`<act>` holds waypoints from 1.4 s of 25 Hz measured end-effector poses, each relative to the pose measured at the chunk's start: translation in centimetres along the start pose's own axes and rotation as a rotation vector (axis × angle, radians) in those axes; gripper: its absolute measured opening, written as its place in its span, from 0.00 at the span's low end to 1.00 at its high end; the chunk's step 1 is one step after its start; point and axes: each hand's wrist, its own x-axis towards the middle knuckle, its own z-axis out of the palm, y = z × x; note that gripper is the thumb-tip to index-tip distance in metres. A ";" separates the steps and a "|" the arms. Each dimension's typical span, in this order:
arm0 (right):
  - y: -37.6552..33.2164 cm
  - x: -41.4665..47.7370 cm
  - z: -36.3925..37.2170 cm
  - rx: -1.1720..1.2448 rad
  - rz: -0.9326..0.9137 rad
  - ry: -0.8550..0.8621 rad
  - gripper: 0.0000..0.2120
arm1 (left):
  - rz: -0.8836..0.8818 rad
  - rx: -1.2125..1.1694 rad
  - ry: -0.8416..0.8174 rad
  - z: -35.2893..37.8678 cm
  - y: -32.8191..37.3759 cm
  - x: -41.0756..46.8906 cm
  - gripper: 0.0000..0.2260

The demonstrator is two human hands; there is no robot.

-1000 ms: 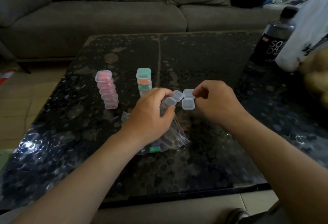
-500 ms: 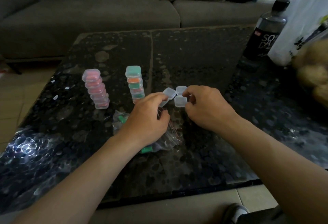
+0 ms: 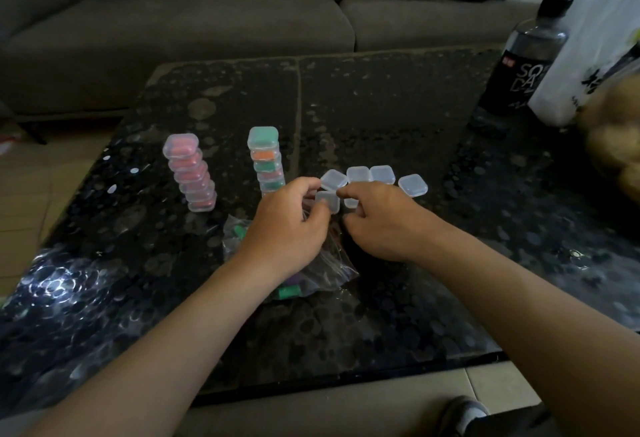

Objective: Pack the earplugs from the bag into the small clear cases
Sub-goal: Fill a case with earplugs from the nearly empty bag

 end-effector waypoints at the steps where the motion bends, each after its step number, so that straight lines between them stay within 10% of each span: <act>1: 0.0 0.0 -0.1 0.004 0.005 -0.002 0.18 | -0.018 -0.019 -0.008 0.0 -0.1 0.1 0.16; 13: -0.4 -0.1 0.1 0.033 0.059 0.009 0.17 | -0.134 -0.153 -0.046 -0.1 0.0 0.3 0.19; 23: 0.2 0.4 0.8 0.519 0.151 0.140 0.16 | -0.088 -0.198 0.028 -0.8 0.2 -0.1 0.18; 35: -2.6 -2.4 -0.4 0.966 0.008 0.253 0.13 | 0.242 -0.204 0.138 -2.8 0.6 -1.6 0.09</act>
